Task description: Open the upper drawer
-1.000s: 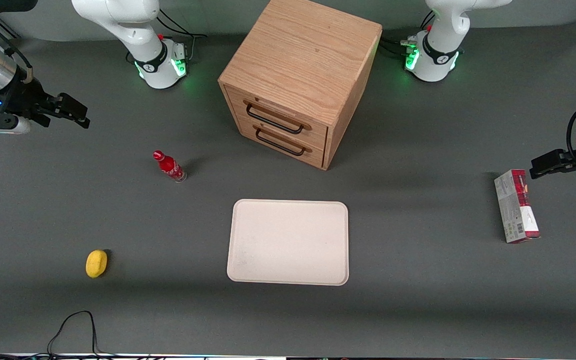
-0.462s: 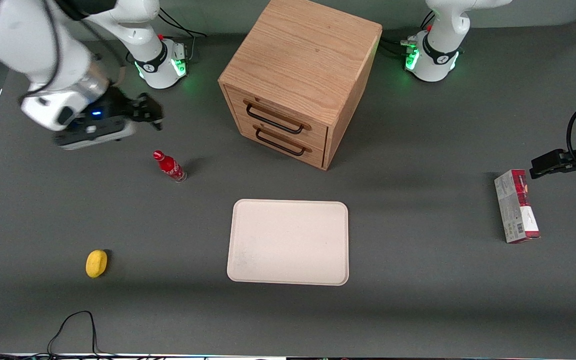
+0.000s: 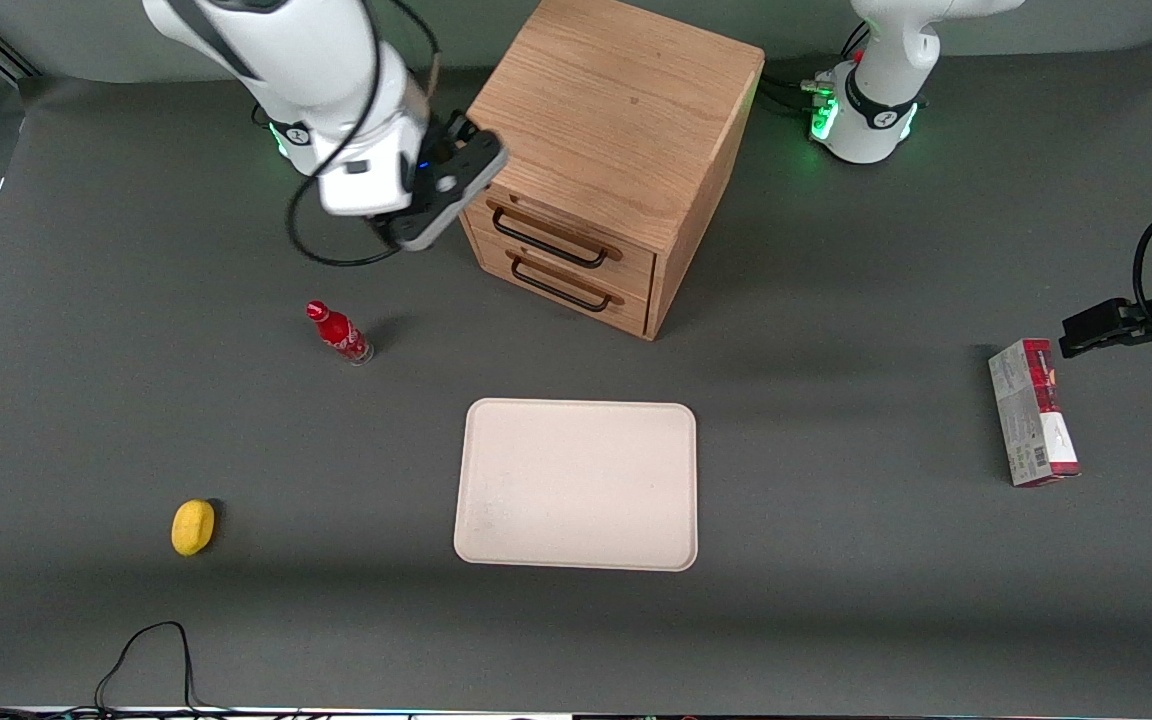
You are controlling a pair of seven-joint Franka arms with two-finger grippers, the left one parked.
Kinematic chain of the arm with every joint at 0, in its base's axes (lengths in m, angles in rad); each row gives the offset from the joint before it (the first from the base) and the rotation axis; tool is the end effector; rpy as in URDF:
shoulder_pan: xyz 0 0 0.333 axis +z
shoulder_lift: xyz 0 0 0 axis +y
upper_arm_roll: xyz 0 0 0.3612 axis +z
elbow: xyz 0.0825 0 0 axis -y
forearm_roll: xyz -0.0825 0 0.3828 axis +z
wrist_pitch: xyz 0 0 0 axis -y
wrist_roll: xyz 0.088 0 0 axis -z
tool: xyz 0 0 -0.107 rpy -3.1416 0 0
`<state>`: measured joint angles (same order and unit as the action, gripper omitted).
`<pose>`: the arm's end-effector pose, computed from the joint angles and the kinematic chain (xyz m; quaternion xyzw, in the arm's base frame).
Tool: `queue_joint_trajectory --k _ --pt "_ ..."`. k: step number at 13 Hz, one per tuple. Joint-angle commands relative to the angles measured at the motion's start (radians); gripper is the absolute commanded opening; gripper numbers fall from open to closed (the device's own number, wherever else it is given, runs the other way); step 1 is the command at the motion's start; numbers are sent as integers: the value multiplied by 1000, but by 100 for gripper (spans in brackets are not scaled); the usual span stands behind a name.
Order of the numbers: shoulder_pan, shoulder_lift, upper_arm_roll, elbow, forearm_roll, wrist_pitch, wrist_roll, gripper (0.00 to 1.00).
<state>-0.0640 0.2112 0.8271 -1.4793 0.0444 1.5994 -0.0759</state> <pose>0.4707 0.3833 0.6290 -0.9109 -0.4002 0.0444 0.0898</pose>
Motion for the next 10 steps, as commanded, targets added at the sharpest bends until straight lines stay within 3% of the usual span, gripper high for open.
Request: queue_joint_trajectory --k 1,3,10 --pt "-7 108 46 45 54 -16 -131 100" --pt "-5 178 47 40 69 -13 -241 100" --pt "6 227 52 -96 43 109 -300 100"
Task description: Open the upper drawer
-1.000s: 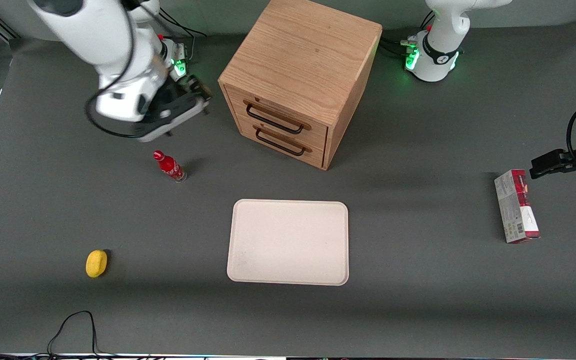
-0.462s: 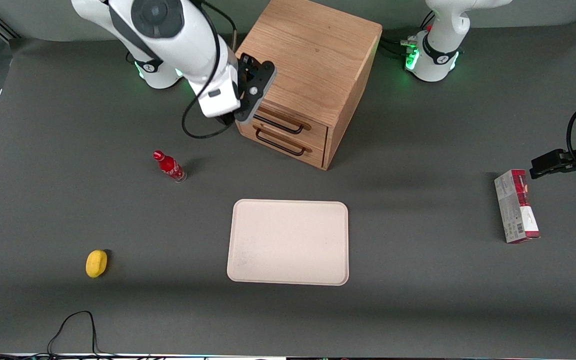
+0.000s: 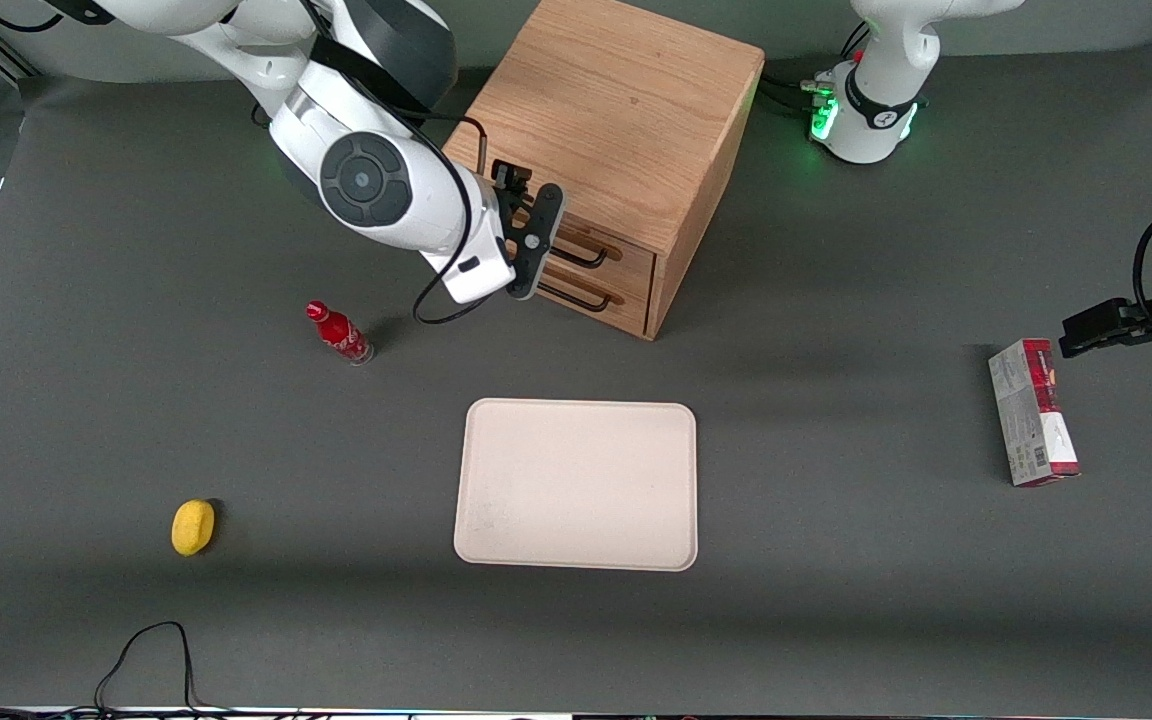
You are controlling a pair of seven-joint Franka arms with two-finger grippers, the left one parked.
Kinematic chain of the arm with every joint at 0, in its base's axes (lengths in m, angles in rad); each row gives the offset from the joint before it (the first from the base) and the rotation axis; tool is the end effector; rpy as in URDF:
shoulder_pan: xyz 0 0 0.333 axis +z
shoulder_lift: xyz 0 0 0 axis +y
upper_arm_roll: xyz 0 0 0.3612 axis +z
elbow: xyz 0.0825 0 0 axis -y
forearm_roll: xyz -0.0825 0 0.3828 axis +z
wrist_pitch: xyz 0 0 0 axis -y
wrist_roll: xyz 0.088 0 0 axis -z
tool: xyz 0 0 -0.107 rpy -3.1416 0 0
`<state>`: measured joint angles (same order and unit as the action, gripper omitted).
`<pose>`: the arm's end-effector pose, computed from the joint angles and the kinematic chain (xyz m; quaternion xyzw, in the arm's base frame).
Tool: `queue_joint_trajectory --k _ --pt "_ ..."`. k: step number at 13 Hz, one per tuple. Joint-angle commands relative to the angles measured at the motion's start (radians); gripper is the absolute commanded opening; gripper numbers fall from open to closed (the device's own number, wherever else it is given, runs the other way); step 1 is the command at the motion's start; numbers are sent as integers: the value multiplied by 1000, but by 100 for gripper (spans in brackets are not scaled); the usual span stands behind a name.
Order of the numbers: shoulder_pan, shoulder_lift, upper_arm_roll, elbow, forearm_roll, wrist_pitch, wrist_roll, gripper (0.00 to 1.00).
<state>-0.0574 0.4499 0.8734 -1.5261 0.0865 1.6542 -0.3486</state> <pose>0.5027 0.4083 0.5086 -0.8231 -0.5205 0.1276 0.1880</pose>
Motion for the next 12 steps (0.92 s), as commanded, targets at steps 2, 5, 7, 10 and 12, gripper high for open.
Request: queue_joint_trajectory --k 2,5,7,10,12 --pt "-1 -1 6 -88 -43 99 -27 100" --pt "5 35 7 -94 -96 130 -26 100" --pt "13 44 7 -109 -99 166 -24 100" --pt "16 55 6 -157 -103 254 -21 100" --pt "16 71 6 -158 -129 266 -20 100"
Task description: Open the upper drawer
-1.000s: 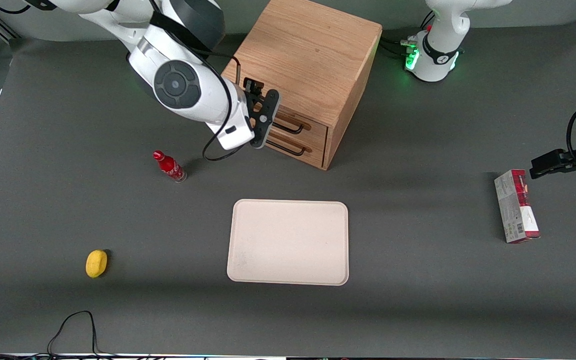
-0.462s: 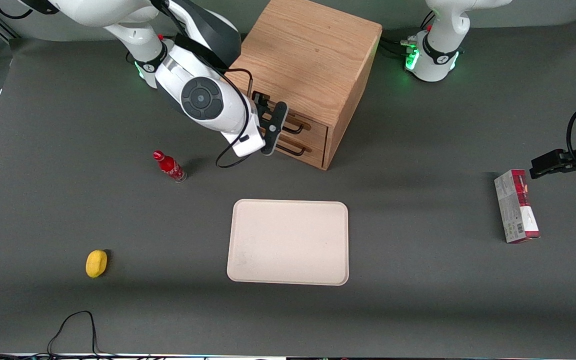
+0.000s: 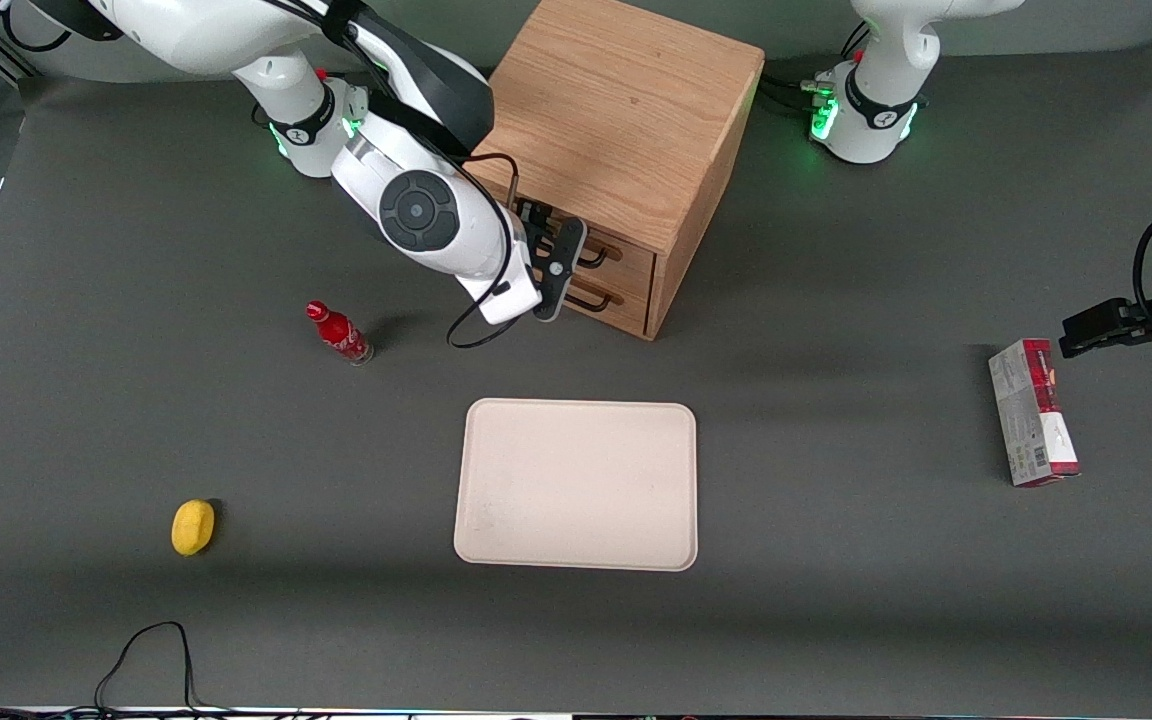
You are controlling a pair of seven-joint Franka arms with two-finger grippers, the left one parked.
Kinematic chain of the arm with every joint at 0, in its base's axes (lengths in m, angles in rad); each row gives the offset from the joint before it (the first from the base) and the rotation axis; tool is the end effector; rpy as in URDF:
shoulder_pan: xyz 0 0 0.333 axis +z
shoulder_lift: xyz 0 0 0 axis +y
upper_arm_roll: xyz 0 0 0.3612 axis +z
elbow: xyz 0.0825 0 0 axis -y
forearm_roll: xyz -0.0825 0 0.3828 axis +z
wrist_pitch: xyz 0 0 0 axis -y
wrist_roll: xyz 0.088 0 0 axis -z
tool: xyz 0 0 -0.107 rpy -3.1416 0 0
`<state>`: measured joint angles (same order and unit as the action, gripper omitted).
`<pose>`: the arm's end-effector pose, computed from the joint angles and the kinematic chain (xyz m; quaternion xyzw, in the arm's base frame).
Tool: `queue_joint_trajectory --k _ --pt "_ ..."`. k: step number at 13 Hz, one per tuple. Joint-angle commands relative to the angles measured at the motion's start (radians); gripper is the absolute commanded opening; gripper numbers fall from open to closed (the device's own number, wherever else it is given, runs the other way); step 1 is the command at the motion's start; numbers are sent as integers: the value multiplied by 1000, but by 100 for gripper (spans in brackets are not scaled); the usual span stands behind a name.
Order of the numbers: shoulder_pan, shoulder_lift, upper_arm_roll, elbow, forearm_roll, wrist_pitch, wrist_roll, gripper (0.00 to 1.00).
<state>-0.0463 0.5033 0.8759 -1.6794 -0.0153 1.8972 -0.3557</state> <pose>0.4993 0.4229 0.4302 -0.8242 -0.5333 0.0944 0.1656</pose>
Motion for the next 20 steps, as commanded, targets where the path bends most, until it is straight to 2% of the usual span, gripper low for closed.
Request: queue_joint_trajectory --k 1,4,7,10,17,20 --pt "2 27 5 0 -44 23 -12 100" --pt "-6 47 2 44 -60 22 -22 100" --pt "-15 92 -6 102 -124 13 -29 100" --pt "-15 127 -37 165 -155 8 -51 100" --pt "-17 156 -195 335 -155 -72 -229 100" --pt "-17 178 -216 377 -156 -72 -243 100"
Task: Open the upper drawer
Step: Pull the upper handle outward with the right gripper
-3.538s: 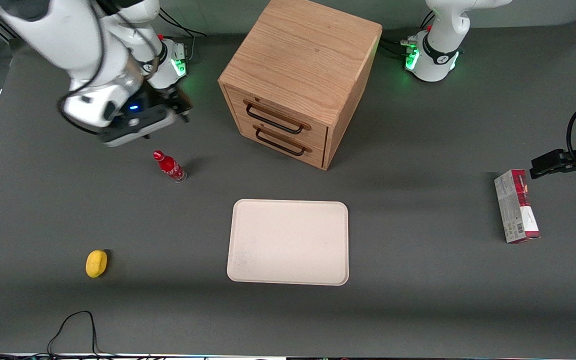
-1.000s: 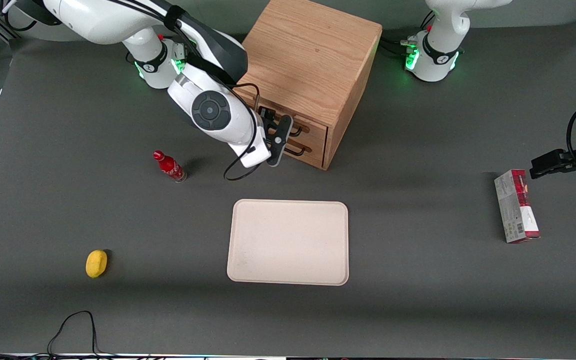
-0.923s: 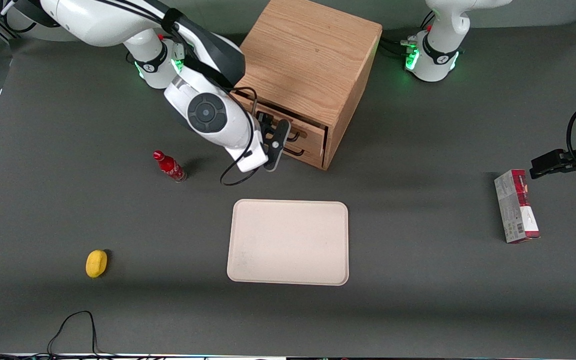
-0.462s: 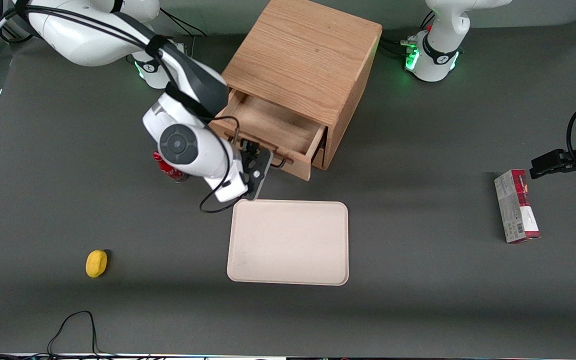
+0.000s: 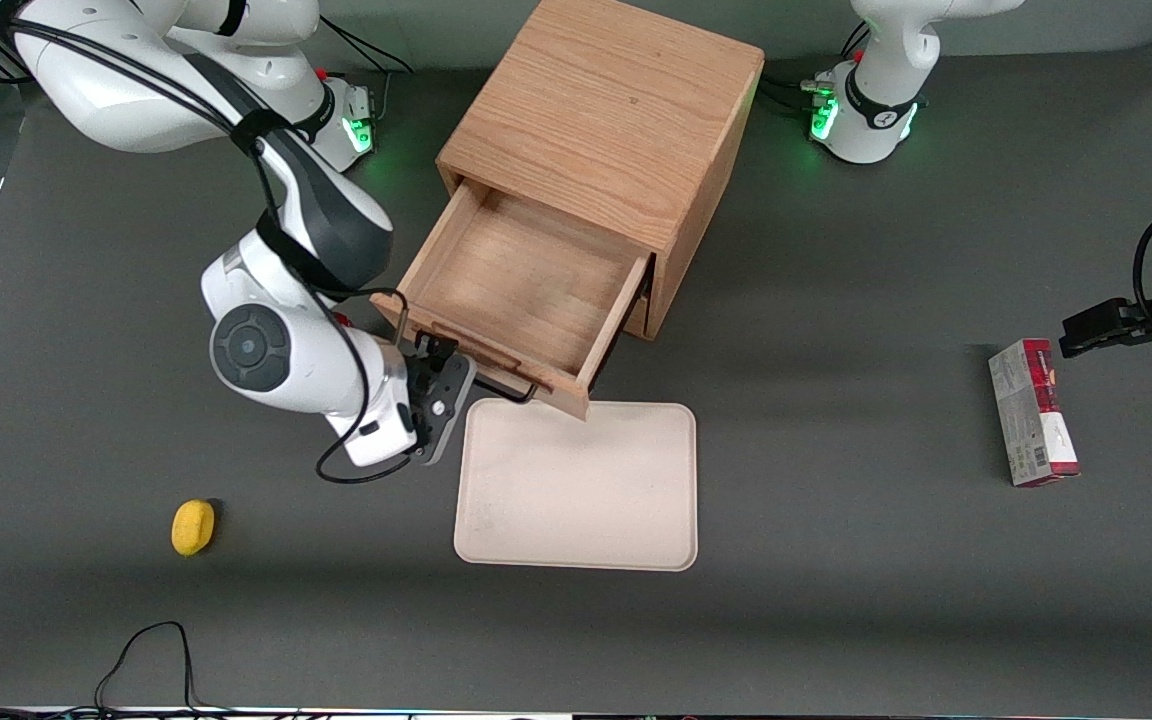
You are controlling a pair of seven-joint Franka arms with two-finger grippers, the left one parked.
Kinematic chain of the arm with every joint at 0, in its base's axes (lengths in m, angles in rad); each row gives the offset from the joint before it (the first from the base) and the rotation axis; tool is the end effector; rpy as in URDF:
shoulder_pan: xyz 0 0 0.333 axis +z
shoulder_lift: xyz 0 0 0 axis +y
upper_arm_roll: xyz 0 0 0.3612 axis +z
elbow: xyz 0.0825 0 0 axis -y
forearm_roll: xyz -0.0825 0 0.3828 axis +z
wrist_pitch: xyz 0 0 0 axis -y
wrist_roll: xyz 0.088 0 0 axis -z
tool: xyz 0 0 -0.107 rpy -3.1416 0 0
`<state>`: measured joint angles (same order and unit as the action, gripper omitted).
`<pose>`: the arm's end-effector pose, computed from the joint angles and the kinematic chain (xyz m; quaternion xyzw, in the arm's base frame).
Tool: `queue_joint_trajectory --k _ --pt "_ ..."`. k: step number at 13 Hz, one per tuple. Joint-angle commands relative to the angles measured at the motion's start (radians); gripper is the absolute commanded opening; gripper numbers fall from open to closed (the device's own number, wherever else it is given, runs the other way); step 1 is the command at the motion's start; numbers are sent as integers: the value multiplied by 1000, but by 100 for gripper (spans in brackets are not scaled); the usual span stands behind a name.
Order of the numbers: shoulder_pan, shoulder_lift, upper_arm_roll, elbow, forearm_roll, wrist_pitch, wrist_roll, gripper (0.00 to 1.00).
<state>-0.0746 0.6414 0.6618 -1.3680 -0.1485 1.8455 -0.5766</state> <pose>0.6668 0.2909 0.4335 -0.8428 -0.5249 0.0173 0.1179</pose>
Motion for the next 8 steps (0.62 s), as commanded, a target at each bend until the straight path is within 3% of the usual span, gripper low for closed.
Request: queue_joint_trajectory --k 1,4,6,8 --pt "12 49 -4 79 -25 -20 -22 100" --pt "10 38 -17 113 -28 -23 -11 100" --pt "9 27 -27 174 -94 -25 -9 100" --pt "7 14 -28 249 -91 -25 -2 100"
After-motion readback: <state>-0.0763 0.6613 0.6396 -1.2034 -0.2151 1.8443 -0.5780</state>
